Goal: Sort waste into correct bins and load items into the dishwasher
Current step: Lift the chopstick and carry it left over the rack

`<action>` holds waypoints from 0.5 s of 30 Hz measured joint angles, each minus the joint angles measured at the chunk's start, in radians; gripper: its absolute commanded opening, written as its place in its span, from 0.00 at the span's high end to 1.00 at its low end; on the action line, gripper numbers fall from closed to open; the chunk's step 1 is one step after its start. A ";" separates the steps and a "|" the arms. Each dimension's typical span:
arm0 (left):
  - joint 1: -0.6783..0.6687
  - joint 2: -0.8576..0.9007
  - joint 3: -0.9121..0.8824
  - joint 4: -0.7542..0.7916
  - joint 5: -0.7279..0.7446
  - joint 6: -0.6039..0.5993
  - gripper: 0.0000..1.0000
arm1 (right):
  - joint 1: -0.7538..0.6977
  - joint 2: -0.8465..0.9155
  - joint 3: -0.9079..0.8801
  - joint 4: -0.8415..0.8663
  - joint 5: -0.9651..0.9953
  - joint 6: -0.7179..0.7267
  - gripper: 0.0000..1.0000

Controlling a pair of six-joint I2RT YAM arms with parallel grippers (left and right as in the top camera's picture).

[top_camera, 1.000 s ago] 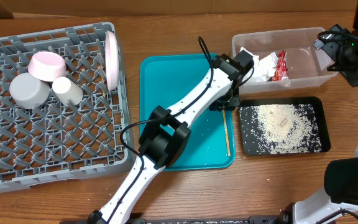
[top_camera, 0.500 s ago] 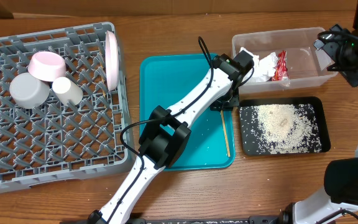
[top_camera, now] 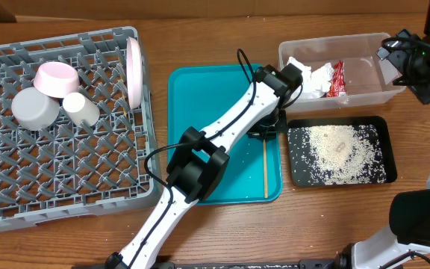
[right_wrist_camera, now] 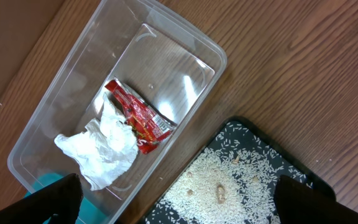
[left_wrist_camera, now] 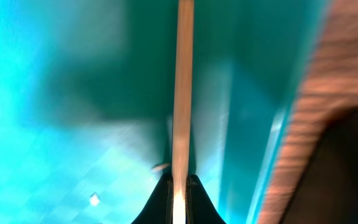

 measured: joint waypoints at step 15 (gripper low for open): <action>0.269 -0.132 0.147 -0.262 0.013 0.139 0.96 | 0.000 0.000 0.000 0.000 0.000 0.000 0.00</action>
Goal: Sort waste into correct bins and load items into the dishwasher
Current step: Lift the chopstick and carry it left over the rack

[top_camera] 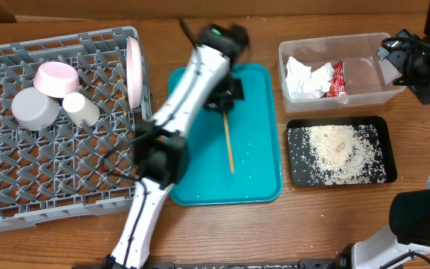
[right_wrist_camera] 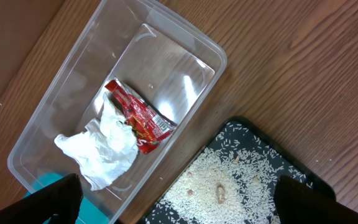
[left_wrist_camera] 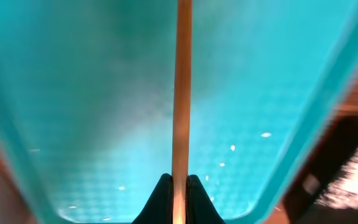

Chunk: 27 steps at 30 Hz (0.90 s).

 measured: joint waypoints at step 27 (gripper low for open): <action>0.455 -0.449 -0.019 0.006 -0.353 0.252 0.96 | 0.000 0.000 0.000 0.000 0.000 0.000 0.00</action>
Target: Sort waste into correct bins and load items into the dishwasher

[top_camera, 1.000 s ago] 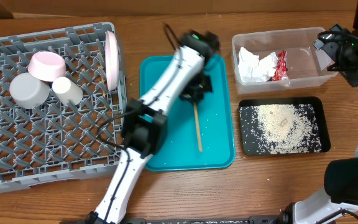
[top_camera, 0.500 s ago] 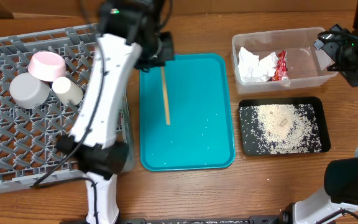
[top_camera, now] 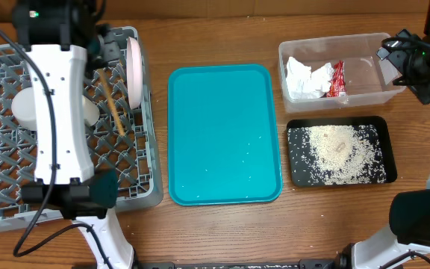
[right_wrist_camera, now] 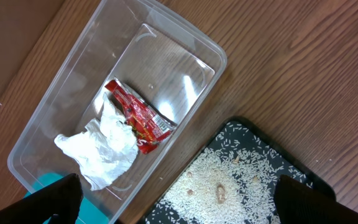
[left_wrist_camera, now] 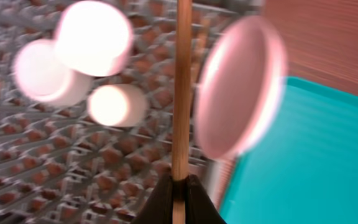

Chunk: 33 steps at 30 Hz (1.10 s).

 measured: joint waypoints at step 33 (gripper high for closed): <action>0.118 0.240 -0.051 -0.009 0.084 0.066 0.47 | 0.000 0.000 0.000 0.000 0.000 0.000 0.00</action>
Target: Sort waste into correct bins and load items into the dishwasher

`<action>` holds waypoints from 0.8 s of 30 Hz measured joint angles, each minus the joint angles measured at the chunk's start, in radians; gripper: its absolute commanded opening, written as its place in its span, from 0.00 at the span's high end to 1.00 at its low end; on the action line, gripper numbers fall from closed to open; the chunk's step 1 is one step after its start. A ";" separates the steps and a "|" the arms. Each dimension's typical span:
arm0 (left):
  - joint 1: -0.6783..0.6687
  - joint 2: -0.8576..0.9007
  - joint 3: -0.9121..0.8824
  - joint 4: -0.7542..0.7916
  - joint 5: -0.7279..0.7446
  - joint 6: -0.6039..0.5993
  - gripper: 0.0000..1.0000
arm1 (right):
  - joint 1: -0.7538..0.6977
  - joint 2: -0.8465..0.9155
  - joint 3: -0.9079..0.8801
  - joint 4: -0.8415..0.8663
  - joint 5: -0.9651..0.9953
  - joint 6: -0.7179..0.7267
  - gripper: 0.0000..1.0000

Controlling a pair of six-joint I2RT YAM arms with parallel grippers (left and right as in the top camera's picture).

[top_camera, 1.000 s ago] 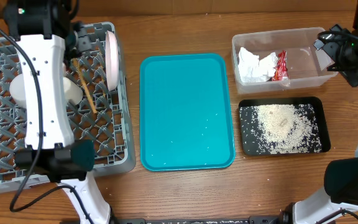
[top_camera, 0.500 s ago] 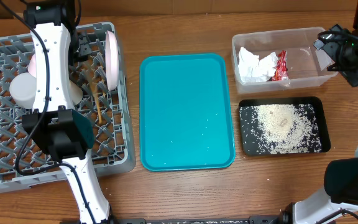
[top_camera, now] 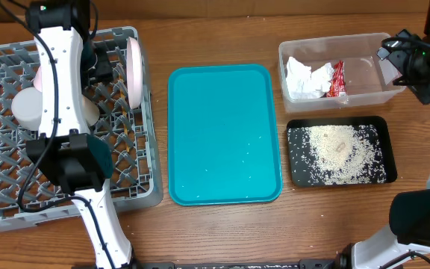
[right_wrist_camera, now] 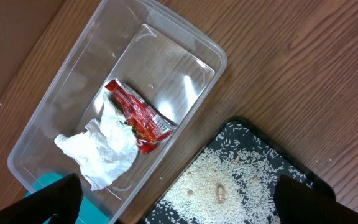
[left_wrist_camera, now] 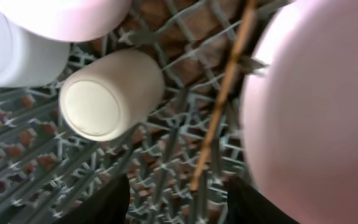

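A wooden chopstick [left_wrist_camera: 221, 106] lies loose on the grid of the grey dish rack [top_camera: 21, 187], beside an upright pink plate [left_wrist_camera: 316, 106]. My left gripper [left_wrist_camera: 180, 202] hovers just above it, open, nothing between its fingers. A cream cup [left_wrist_camera: 107, 99], a grey cup [top_camera: 30, 107] and a pink bowl [left_wrist_camera: 61, 12] rest in the rack too. In the overhead view the left arm covers the chopstick. My right gripper [right_wrist_camera: 179, 208] hangs open over the clear bin [right_wrist_camera: 185, 43], which holds a red wrapper [right_wrist_camera: 135, 118] and crumpled white paper [right_wrist_camera: 101, 149].
A teal tray [top_camera: 222, 134] with a few rice grains on it lies between the rack and the bins. A black tray [top_camera: 297, 172] of spilled rice sits in front of the clear bin at the right.
My left gripper was shut on the chopstick above the rack; now it is open and the chopstick lies on the rack grid beside the pink plate. The right arm has not moved.
My left gripper was shut on the chopstick at the teal tray's right side. Then it held it over the tray's upper left, then above the rack near the pink plate. Now the chopstick lies in the rack, let go. The right gripper stayed over the clear bin.
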 measured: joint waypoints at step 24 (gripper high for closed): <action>-0.081 -0.914 -0.515 0.004 0.247 0.016 0.35 | 0.000 0.000 0.000 0.000 0.000 0.001 0.00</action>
